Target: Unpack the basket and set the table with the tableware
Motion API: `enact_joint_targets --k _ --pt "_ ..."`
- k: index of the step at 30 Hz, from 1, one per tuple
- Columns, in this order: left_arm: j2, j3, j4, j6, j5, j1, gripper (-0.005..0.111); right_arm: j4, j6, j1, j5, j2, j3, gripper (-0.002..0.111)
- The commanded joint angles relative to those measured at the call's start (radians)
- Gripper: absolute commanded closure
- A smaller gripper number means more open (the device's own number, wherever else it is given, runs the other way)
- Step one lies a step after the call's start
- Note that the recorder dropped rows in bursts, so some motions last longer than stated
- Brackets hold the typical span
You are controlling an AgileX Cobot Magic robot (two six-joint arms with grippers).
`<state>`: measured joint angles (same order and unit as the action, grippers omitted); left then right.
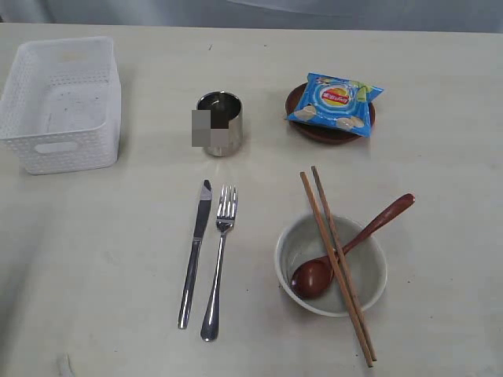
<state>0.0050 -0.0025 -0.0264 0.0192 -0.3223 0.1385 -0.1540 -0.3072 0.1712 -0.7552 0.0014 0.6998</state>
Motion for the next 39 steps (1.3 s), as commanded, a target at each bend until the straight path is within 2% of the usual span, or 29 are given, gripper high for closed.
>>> enact_joint_targets --k 1,5,13,29,34,39 --pt "-0.005 0.002 -0.005 -0.002 0.002 0.008 0.107 0.005 0.001 -0.006 0.238 -0.001 -0.003 0.109" --pt "-0.005 0.002 -0.005 -0.002 0.002 0.008 0.107 0.080 0.001 -0.006 0.419 -0.001 -0.003 0.109" --pt "-0.005 0.002 -0.005 -0.002 0.002 0.008 0.107 0.085 0.001 -0.006 0.780 -0.001 -0.003 0.109" --pt "-0.005 0.002 -0.005 -0.002 0.002 0.008 0.107 0.085 0.001 -0.006 0.796 -0.001 -0.005 0.109" --pt "-0.005 0.002 -0.005 -0.002 0.002 0.008 0.107 0.085 0.001 -0.006 0.911 -0.001 -0.099 0.109" --pt "-0.005 0.002 -0.005 -0.002 0.002 0.008 0.107 0.085 0.001 -0.006 0.911 -0.001 -0.231 0.109"
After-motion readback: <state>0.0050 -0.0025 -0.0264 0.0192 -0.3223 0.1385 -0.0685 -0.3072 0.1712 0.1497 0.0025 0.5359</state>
